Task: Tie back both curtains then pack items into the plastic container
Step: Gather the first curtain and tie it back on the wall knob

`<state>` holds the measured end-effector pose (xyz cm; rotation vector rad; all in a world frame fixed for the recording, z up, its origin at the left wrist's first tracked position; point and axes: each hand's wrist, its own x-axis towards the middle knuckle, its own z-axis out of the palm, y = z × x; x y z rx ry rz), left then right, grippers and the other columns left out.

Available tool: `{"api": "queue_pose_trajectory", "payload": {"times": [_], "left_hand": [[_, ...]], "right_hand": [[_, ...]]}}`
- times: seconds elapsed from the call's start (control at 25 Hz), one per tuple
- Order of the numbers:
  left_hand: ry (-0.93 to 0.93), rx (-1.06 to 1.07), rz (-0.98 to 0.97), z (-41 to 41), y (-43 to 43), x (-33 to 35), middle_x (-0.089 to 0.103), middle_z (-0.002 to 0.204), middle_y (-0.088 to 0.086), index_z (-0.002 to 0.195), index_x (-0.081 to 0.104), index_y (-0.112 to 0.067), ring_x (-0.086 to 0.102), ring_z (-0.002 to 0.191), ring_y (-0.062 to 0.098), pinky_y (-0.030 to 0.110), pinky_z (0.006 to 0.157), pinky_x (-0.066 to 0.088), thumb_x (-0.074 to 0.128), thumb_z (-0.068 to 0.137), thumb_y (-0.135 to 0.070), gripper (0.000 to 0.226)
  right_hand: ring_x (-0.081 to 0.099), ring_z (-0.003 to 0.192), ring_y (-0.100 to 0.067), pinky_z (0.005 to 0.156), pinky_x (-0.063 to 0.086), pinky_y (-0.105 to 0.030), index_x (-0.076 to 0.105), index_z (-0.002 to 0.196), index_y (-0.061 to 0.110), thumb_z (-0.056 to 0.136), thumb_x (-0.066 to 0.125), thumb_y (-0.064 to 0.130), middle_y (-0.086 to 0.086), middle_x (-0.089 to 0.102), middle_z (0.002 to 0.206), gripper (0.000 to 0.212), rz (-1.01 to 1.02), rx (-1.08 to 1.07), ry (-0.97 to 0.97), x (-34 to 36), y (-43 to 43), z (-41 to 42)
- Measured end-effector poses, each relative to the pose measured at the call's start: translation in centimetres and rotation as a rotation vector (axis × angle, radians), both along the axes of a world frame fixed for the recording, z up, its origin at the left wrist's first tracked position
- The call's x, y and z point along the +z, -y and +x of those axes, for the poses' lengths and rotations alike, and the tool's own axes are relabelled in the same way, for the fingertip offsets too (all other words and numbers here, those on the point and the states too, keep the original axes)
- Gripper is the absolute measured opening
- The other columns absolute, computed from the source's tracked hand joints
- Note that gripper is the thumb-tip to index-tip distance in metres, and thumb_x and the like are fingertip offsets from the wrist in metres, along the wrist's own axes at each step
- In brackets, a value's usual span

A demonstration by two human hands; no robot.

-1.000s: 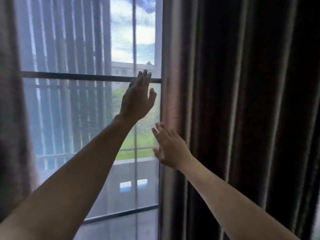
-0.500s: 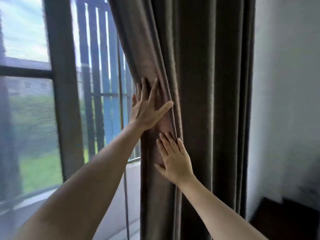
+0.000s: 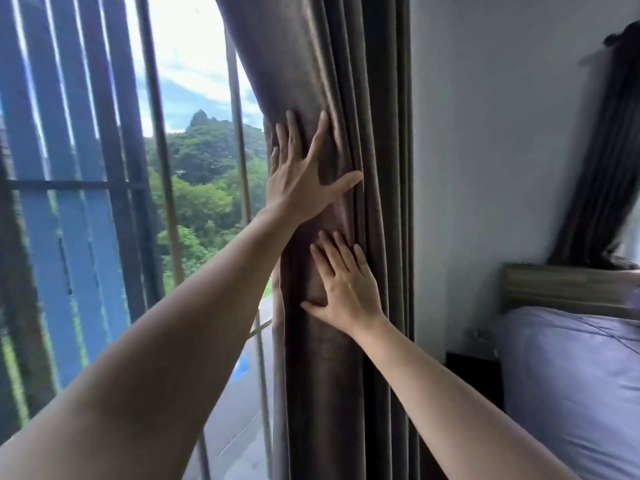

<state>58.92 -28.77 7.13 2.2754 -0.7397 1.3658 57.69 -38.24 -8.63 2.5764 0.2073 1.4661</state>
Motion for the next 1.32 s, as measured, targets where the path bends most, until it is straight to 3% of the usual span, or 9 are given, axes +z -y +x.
{"api": "queue_pose_trajectory", "payload": {"times": [0.2,0.48,0.68,0.92,1.32], "left_hand": [[-0.020,-0.077,0.018,5.5,5.8,0.4,-0.013,0.156,0.022,0.150,-0.002,-0.035,-0.008,0.144,0.041,0.044,0.117,0.004,0.053,0.072,-0.075,0.103],[-0.001,-0.093,-0.013,16.0,16.5,1.9,-0.015,0.156,0.022,0.149,-0.005,-0.036,-0.009,0.144,0.041,0.045,0.117,0.000,0.050,0.073,-0.075,0.102],[-0.094,-0.136,0.022,23.6,22.6,2.3,-0.021,0.156,0.016,0.147,-0.008,-0.041,-0.014,0.144,0.039,0.049,0.117,0.007,0.053,0.077,-0.070,0.098],[-0.117,-0.082,0.063,26.7,25.6,1.7,-0.026,0.154,0.015,0.147,-0.011,-0.038,-0.017,0.143,0.039,0.052,0.115,0.009,0.048,0.080,-0.069,0.095],[-0.206,-0.088,0.170,31.2,26.6,1.9,-0.030,0.153,0.014,0.146,-0.015,-0.039,-0.018,0.142,0.040,0.059,0.113,0.014,0.051,0.081,-0.066,0.097]], "right_hand": [[0.028,0.142,-0.026,0.112,0.015,-0.044,0.041,0.140,0.012,0.052,0.067,0.075,-0.010,0.033,0.152,0.112,-0.020,-0.078,-0.001,0.3,5.9,5.4],[0.006,0.146,-0.023,0.116,0.001,-0.040,0.023,0.148,0.014,0.059,0.062,0.075,-0.007,0.012,0.159,0.115,-0.091,-0.047,-0.021,2.4,17.7,16.5],[0.021,0.144,-0.025,0.113,0.009,-0.044,0.029,0.146,0.014,0.057,0.062,0.077,-0.009,0.023,0.156,0.114,-0.106,-0.034,-0.059,2.9,24.5,24.4],[0.006,0.143,-0.020,0.113,0.005,-0.042,0.023,0.147,0.015,0.061,0.063,0.072,-0.007,0.016,0.158,0.110,-0.113,0.036,-0.063,2.4,28.0,28.1],[0.019,0.142,-0.023,0.113,0.010,-0.044,0.031,0.145,0.016,0.056,0.063,0.073,-0.007,0.026,0.155,0.111,-0.130,0.056,-0.093,2.5,30.9,32.5]]}}
